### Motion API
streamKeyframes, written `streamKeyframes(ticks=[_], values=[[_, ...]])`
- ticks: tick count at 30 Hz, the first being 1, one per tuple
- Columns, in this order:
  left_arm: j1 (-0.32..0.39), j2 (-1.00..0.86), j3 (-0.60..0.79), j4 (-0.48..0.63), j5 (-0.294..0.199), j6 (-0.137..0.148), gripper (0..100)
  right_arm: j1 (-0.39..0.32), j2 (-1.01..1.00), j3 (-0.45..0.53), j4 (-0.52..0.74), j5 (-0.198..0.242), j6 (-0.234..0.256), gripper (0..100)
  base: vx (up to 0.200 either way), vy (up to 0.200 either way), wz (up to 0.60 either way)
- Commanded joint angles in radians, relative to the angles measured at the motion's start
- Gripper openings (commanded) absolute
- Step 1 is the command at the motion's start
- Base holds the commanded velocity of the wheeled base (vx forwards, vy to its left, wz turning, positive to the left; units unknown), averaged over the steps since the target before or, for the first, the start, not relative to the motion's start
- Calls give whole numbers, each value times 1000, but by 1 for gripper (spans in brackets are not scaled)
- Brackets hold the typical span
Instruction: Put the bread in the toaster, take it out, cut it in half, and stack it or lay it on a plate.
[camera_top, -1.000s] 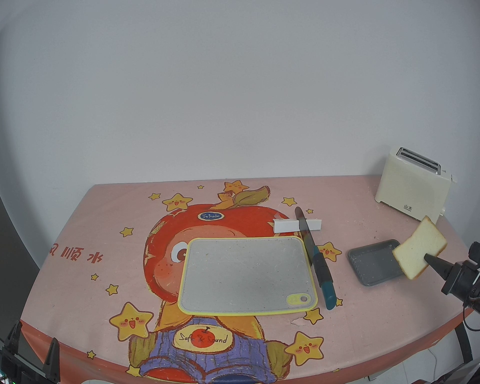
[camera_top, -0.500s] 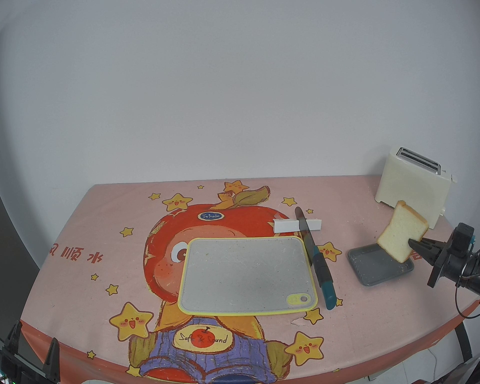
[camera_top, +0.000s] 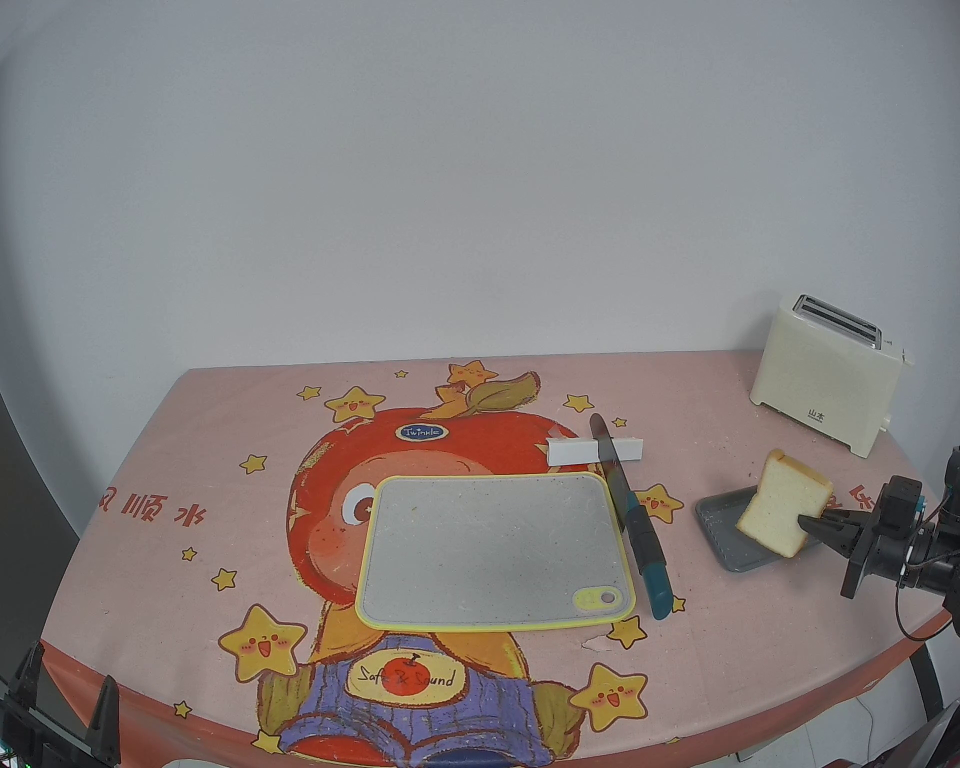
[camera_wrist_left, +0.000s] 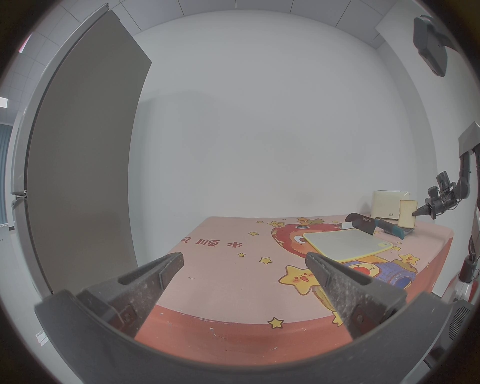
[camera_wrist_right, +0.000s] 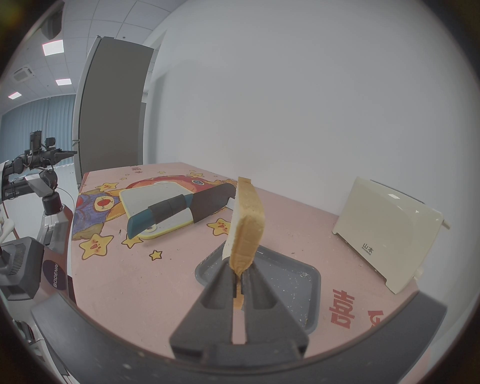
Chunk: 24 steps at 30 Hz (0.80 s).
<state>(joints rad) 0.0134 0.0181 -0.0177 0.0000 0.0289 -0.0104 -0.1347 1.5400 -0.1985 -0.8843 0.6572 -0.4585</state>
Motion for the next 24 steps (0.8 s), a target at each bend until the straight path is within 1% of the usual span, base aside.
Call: streamKeyframes(ticks=[1, 3, 5, 6, 7, 8, 9, 10, 11, 12, 13, 14, 15, 16, 17, 18, 19, 22, 24], values=[[0, -10, 18, -2, 0, 0, 100, -10, -11, -30, -1, 1, 11, 0, 0, 0, 0], [0, -10, 18, 0, 0, 0, 100, -14, -37, -53, -1, 1, 44, 0, 0, 0, 0], [0, -10, 18, 0, 0, 0, 100, -10, -77, -116, -1, -2, 155, 0, 0, 0, 0], [0, -10, 18, 0, 0, 0, 100, -8, -86, -136, -1, -7, 199, 0, 0, 0, 0], [0, -10, 18, 0, 0, 1, 100, -10, -97, -164, -1, -11, 261, 0, 0, 0, 0], [0, -10, 18, 0, 0, 1, 100, -10, -97, -164, -1, -11, 261, 0, 0, 0, 0], [0, -10, 18, 0, 0, 0, 100, -5, -112, -217, -1, -31, 371, 0, 0, 0, 0], [0, -10, 18, 0, 0, 0, 100, -2, -120, -237, 1, -47, 411, 0, 0, 0, 0], [0, -10, 18, -2, 0, 0, 100, 1, -121, -249, 1, -64, 436, 0, 0, 0, 0], [0, -10, 18, 0, 0, 0, 100, 6, -121, -262, 1, -85, 451, 0, 0, 0, 0], [0, -10, 18, 0, 0, 0, 100, 12, -118, -266, -1, -107, 454, 0, 0, 0, 0], [0, -10, 18, -2, 0, 0, 100, 15, -118, -266, -1, -126, 454, 0, 0, 0, 0], [0, -10, 18, 0, 0, 0, 100, 15, -118, -266, -1, -137, 452, 0, 0, 0, 0], [0, -10, 18, -2, 0, 0, 100, 23, -120, -263, -2, -166, 449, 0, 0, 0, 0], [0, -10, 18, 0, 0, 0, 100, 24, -120, -263, -2, -169, 449, 0, 0, 0, 0], [0, -10, 18, 0, 0, 0, 100, 43, -123, -265, -30, -188, 451, 0, 0, 0, 0], [0, -10, 18, -2, 0, 0, 100, 47, -123, -265, -38, -189, 451, 0, 0, 0, 0], [0, -10, 18, -2, 0, 0, 100, 60, -121, -265, -127, -199, 460, 0, 0, 0, 0], [0, -10, 18, 0, 0, 0, 100, 67, -118, -266, -153, -212, 463, 0, 0, 0, 0]])
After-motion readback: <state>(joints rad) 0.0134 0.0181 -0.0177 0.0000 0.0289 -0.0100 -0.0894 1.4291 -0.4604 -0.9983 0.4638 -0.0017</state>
